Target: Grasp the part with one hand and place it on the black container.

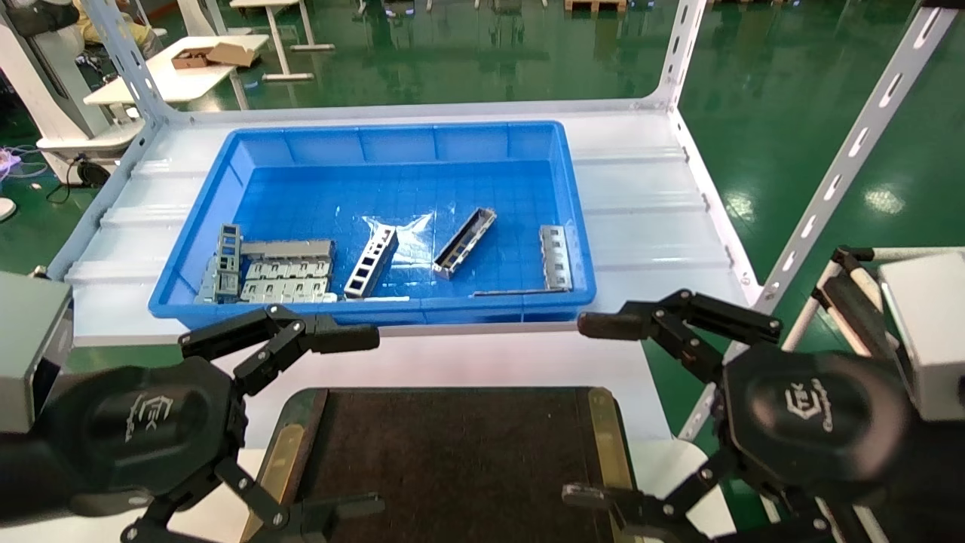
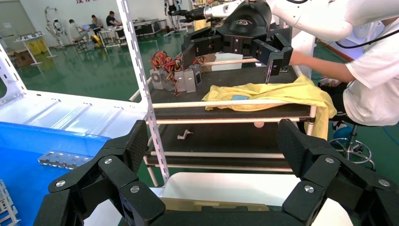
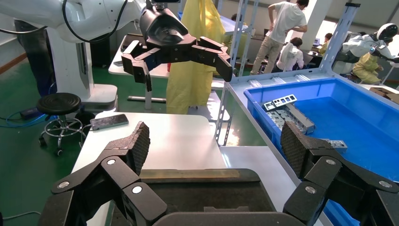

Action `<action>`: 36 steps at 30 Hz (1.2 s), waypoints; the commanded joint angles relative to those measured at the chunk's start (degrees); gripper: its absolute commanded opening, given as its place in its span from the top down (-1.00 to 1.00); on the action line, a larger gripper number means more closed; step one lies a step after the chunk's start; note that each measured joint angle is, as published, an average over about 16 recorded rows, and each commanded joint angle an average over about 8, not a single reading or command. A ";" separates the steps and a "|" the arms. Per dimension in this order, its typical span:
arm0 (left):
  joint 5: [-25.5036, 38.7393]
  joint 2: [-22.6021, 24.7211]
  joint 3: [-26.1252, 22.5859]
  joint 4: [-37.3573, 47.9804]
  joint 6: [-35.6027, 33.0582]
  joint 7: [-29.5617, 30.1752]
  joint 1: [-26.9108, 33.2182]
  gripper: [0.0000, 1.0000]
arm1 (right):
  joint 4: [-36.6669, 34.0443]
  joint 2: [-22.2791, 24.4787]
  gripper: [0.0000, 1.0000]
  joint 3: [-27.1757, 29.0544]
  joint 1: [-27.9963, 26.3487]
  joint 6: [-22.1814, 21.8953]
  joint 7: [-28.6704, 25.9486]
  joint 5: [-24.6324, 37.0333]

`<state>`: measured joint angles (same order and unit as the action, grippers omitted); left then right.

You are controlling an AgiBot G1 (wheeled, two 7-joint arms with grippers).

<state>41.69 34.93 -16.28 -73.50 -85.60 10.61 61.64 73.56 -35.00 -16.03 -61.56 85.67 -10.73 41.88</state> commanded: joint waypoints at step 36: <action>2.99 0.77 -0.57 1.26 1.53 -0.93 2.18 -1.00 | -0.05 0.00 -1.00 -0.06 -0.04 0.01 0.04 -0.07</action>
<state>45.19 36.23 -17.09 -71.95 -83.78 9.58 64.23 73.51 -35.00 -16.09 -61.59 85.67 -10.70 41.81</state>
